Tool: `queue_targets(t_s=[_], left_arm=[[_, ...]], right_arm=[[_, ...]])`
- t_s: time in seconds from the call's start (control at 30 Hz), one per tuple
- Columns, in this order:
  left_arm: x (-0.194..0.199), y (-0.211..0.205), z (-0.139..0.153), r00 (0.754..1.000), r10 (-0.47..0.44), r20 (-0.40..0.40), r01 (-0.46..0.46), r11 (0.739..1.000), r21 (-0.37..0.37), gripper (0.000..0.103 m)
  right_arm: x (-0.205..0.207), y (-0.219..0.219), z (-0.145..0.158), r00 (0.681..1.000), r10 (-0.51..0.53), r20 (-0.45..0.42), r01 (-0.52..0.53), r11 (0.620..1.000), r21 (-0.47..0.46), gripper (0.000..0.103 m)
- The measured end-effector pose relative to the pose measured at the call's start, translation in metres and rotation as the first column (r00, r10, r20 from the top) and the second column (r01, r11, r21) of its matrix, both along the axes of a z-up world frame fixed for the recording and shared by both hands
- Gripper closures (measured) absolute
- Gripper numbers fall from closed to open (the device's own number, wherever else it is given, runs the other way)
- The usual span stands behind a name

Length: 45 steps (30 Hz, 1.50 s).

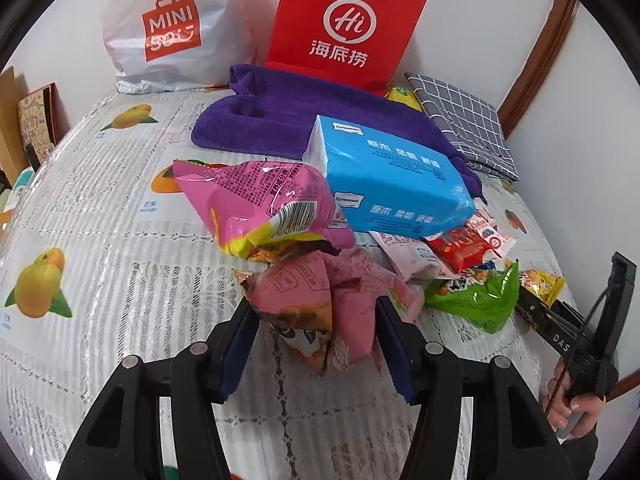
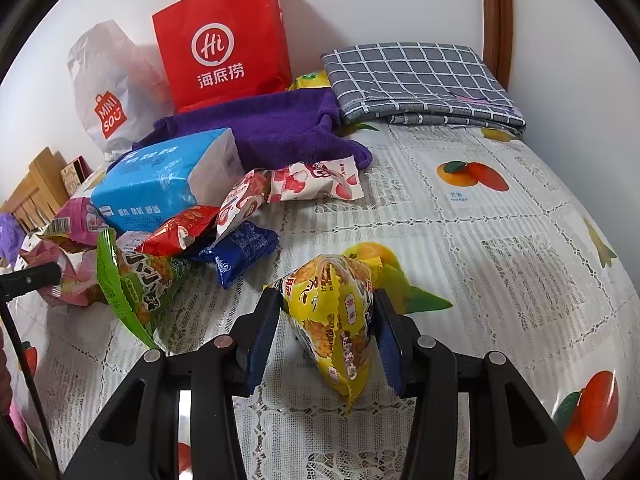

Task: Organize snacks
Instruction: 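Lift the pink bag with the left tool while the right tool lifts the yellow packet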

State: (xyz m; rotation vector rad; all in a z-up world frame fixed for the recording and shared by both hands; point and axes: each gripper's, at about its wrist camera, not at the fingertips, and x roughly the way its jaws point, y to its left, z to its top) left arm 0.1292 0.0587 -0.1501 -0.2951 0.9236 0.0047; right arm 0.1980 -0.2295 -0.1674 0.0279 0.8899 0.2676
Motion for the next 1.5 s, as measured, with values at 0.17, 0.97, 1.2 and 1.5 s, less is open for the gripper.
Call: queue_targets(t_s=[0.17, 0.97, 1.2, 1.5], left_arm=[[-0.011, 0.002, 0.009, 1.000, 0.005, 0.011, -0.005, 1.000, -0.014, 0.047], [-0.015, -0.003, 0.068, 0.990, -0.079, 0.120, 0.088, 0.994, -0.065, 0.052], [0.006, -0.003, 0.092, 0.984, -0.091, 0.154, 0.106, 0.990, -0.090, 0.052], [0.056, -0.003, 0.129, 0.976, -0.105, 0.192, 0.116, 0.992, -0.045, 0.052]], right_arm=[[0.000, 0.002, 0.000, 1.000, 0.004, 0.001, -0.004, 1.000, -0.016, 0.056], [-0.041, 0.006, 0.092, 0.994, -0.017, 0.110, 0.015, 1.000, 0.026, 0.059], [-0.017, 0.036, 0.137, 0.992, 0.046, 0.118, -0.060, 0.991, 0.117, 0.059], [0.035, 0.078, 0.170, 0.984, 0.104, 0.146, -0.124, 0.983, 0.134, 0.059]])
